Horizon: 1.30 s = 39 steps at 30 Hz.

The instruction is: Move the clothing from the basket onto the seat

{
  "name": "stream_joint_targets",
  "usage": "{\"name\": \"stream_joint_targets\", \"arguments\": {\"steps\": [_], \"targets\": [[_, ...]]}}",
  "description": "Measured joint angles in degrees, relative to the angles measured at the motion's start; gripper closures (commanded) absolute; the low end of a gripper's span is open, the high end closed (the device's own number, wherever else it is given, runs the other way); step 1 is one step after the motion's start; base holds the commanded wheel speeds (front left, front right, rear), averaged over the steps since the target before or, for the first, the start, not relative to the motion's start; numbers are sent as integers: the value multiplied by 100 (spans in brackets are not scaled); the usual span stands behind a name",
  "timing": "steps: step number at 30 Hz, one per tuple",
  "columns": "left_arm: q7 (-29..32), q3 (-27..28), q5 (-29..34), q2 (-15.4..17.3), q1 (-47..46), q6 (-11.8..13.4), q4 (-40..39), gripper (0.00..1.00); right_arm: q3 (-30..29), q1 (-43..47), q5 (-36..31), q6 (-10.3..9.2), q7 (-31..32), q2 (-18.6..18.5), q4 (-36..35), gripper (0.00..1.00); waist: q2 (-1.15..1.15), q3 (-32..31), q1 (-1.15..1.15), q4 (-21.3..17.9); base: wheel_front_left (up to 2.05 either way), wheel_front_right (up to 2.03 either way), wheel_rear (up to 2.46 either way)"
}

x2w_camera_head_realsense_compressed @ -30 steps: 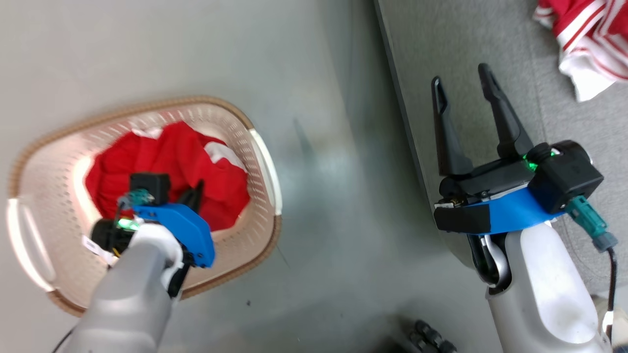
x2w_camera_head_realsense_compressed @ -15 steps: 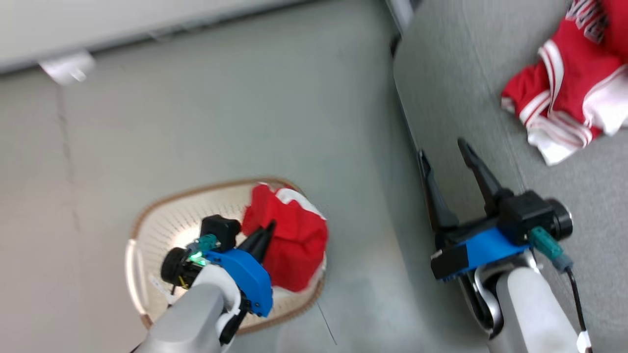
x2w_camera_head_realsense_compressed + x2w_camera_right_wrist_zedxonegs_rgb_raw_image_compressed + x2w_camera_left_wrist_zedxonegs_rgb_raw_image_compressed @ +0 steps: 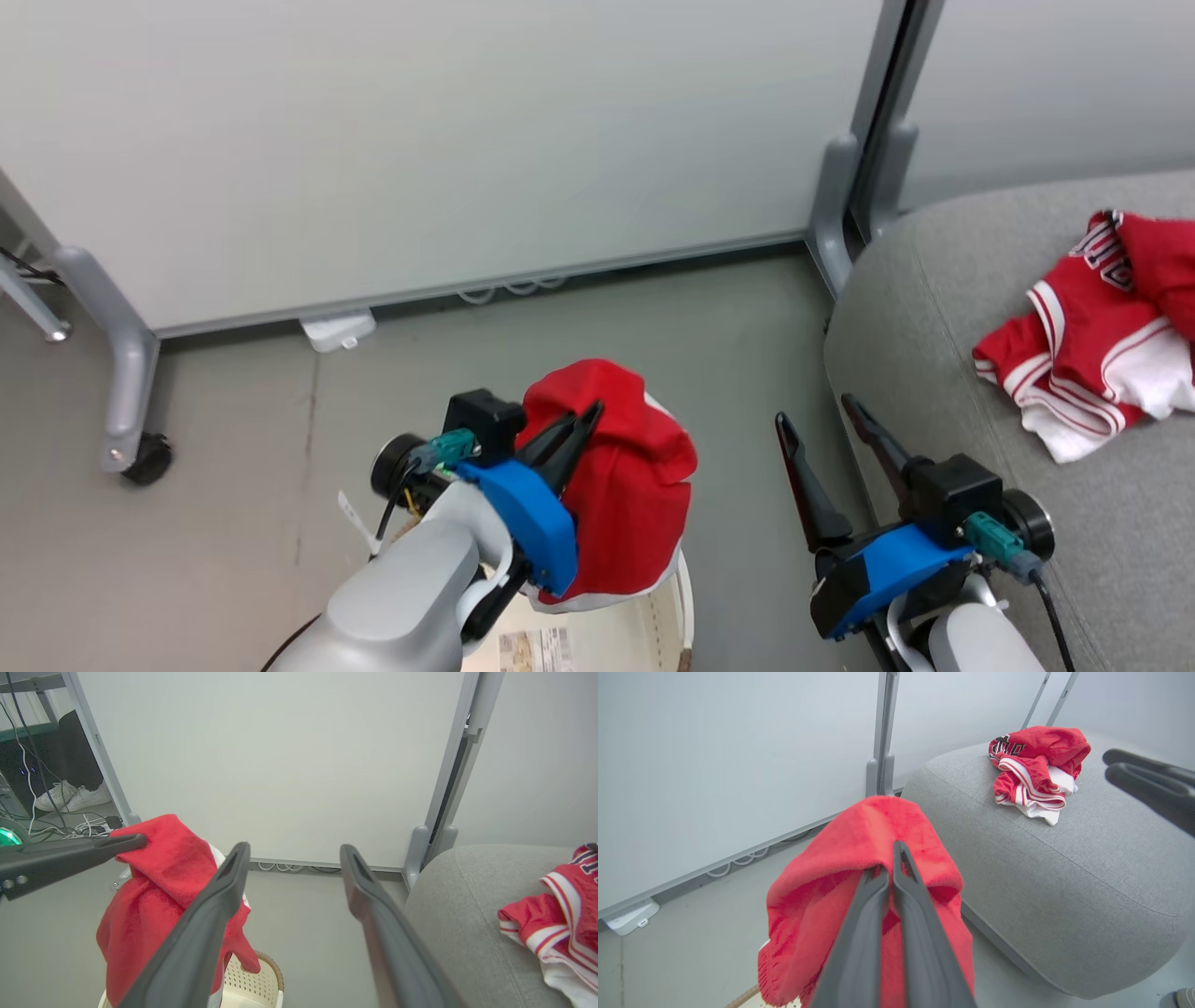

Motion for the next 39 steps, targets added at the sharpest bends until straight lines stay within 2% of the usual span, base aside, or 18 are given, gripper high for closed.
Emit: {"name": "stream_joint_targets", "arguments": {"steps": [5, 11, 25, 39], "targets": [[0, -186, -154, -54, -409, 0, -191, 100, 73, 89, 65, 0, 18, 3, 65, 0, 0, -364, 0, 227, 0, 0, 0], [0, -260, -326, -124, -794, 0, -270, 100, 127, 96, 89, 0, 51, 10, 85, 0, 0, -520, 1, 384, 0, 0, 0], [0, -267, -388, -177, -906, 0, -252, 100, 427, -47, 102, 0, 178, 19, 244, 0, 0, -518, 2, 299, 0, 0, 0], [0, -553, -442, -189, -890, 0, -533, 100, 772, -1291, 274, 0, 257, 18, 1429, 0, 0, -470, 2, 371, 0, 0, 0]]}}
